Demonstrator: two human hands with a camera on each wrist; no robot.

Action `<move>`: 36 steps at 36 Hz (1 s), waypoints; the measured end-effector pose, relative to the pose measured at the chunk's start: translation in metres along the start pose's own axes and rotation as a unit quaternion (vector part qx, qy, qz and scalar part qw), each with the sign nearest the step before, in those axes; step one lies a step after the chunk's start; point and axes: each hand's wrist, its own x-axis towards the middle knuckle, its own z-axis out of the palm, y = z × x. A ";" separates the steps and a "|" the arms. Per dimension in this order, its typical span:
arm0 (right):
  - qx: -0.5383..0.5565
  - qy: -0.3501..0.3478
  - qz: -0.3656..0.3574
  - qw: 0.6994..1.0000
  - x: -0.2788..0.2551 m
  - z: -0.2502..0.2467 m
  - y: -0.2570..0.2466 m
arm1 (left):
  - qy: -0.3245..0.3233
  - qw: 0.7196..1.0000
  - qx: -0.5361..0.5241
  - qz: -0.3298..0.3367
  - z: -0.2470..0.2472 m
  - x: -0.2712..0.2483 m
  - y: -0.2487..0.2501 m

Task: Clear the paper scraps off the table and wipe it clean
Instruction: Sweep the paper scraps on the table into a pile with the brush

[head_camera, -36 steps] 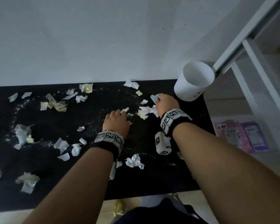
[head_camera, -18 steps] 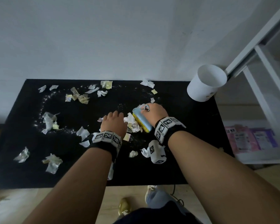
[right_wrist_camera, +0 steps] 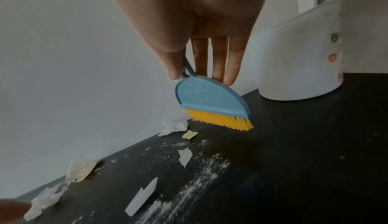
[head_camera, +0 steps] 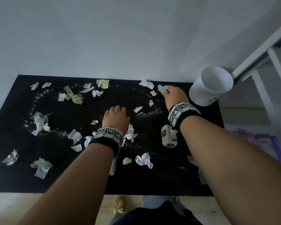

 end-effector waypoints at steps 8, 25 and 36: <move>-0.033 -0.107 0.007 0.994 0.016 0.013 -0.011 | -0.016 1.000 -0.016 -0.021 0.002 0.011 0.006; 0.021 -0.012 -0.028 0.999 0.013 0.008 -0.026 | -0.009 0.999 -0.018 -0.032 -0.009 0.023 0.014; 0.008 -0.027 -0.027 0.999 0.053 0.019 -0.025 | -0.008 0.998 -0.026 -0.054 -0.007 0.037 0.009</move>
